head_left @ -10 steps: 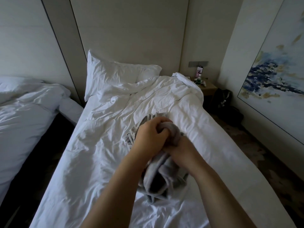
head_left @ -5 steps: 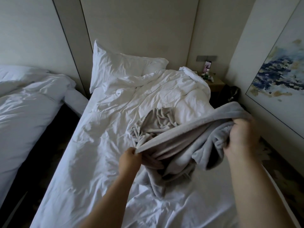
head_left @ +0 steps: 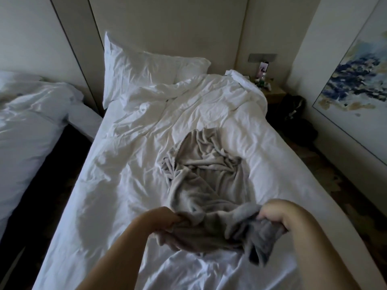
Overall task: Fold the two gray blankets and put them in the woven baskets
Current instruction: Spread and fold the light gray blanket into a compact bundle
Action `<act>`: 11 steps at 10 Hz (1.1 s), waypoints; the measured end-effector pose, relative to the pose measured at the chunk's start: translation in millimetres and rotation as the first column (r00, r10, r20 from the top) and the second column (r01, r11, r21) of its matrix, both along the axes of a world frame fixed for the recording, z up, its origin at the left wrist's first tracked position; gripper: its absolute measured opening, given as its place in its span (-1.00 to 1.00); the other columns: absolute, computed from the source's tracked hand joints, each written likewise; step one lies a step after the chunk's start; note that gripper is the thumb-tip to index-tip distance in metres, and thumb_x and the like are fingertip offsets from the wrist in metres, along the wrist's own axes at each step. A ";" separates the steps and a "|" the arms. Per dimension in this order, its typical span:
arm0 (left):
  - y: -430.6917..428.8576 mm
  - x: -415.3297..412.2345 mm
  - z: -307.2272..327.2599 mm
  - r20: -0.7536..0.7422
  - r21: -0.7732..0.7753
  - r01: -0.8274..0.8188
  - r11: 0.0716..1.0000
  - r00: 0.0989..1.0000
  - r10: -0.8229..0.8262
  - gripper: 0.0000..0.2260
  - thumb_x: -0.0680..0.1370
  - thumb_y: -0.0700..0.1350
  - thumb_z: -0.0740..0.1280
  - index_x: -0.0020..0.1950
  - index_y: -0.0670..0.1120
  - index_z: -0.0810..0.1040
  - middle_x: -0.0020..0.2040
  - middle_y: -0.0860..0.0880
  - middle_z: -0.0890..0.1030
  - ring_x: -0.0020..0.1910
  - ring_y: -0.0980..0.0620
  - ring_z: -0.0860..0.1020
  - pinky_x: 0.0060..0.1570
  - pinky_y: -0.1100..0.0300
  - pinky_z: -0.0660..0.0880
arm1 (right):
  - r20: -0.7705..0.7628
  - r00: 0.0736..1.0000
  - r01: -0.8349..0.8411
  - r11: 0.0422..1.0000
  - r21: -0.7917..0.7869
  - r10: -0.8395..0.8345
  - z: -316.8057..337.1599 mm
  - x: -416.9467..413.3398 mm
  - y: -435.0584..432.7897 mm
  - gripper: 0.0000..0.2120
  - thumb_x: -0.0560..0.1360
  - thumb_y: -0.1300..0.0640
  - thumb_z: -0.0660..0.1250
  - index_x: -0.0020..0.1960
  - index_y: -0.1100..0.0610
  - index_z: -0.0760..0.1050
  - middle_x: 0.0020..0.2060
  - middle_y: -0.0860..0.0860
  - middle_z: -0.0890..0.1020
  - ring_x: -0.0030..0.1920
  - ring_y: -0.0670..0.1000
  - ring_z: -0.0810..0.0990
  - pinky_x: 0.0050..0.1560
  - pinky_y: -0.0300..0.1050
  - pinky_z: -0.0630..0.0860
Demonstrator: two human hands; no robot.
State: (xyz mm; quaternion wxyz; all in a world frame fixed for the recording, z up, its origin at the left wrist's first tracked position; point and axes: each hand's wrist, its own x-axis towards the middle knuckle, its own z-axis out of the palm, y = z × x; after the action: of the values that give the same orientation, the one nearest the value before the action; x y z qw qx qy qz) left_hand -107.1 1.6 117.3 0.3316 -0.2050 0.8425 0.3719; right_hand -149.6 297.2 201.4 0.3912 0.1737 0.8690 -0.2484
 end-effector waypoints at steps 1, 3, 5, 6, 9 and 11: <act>-2.2 -31.0 -8.4 -0.219 -0.020 -0.182 0.983 0.960 0.173 -0.84 0.45 -0.05 0.40 -0.21 -0.13 0.54 -0.35 -0.07 0.57 -0.43 0.04 0.53 -0.32 0.21 0.48 | 0.086 0.994 -0.073 0.995 0.065 0.068 -34.9 -10.1 -9.4 -0.86 0.53 0.20 0.27 -0.20 0.16 0.48 -0.28 0.10 0.55 -0.24 0.09 0.55 -0.24 -0.14 0.46; 0.9 -79.1 -46.5 0.170 -0.054 0.272 0.961 0.951 -0.259 -0.91 0.46 -0.12 0.41 -0.10 -0.11 0.60 -0.41 0.05 0.60 -0.30 0.05 0.67 -0.13 0.23 0.62 | -0.034 0.984 -0.172 0.981 0.094 0.176 -95.9 -60.8 -21.2 -0.58 0.57 0.06 0.27 0.35 0.25 0.43 0.25 0.18 0.55 0.24 0.13 0.53 0.09 -0.14 0.45; 4.5 -125.9 -67.7 -0.176 -0.316 0.143 0.938 0.963 -0.206 -0.95 0.47 -0.15 0.30 -0.13 0.00 0.54 0.04 -0.10 0.61 0.04 -0.10 0.59 -0.11 0.20 0.47 | -0.099 0.955 -0.274 0.960 0.064 0.279 -149.3 -107.2 -35.7 -0.64 0.62 0.14 0.13 0.38 0.20 0.41 0.27 0.18 0.53 0.25 0.14 0.51 0.12 -0.15 0.39; 6.9 -164.0 -95.2 -0.439 -0.213 -0.092 0.973 0.898 -0.011 -0.61 0.40 -0.01 0.41 0.23 0.06 0.51 0.16 -0.10 0.48 0.08 -0.15 0.54 -0.08 0.15 0.46 | -0.425 0.905 0.008 0.999 -0.033 -0.022 -184.2 -150.6 -43.5 -0.56 0.60 0.09 0.19 0.46 0.13 0.30 0.34 0.16 0.48 0.31 0.18 0.45 0.23 -0.06 0.37; 31.0 -177.1 -288.3 0.098 -0.342 0.296 0.892 0.955 -0.279 -0.55 0.63 0.03 0.09 0.52 0.05 0.17 0.47 -0.10 0.33 0.42 -0.12 0.33 0.38 -0.08 0.30 | 0.090 0.924 -0.382 0.904 0.193 0.371 -362.3 -169.8 -85.9 -0.52 0.54 -0.17 0.19 0.37 0.04 0.42 0.34 0.12 0.50 0.31 0.16 0.48 0.23 -0.01 0.43; 23.3 -130.8 -261.0 0.310 -0.077 0.630 0.773 0.752 -0.582 -0.47 0.54 0.17 0.19 0.46 -0.02 0.30 0.47 -0.08 0.30 0.43 -0.09 0.29 0.41 -0.04 0.24 | 0.416 0.688 -0.634 0.771 -0.055 0.595 -339.1 -98.5 -104.1 -0.57 0.62 -0.03 0.17 0.40 0.17 0.39 0.36 0.16 0.45 0.35 0.17 0.43 0.30 -0.04 0.35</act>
State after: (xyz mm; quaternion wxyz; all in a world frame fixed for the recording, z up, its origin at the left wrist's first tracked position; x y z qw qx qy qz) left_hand -237.8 24.8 -143.7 0.5257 0.0033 0.8396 0.1365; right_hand -248.1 193.2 -137.7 0.6161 -0.0614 0.7850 -0.0198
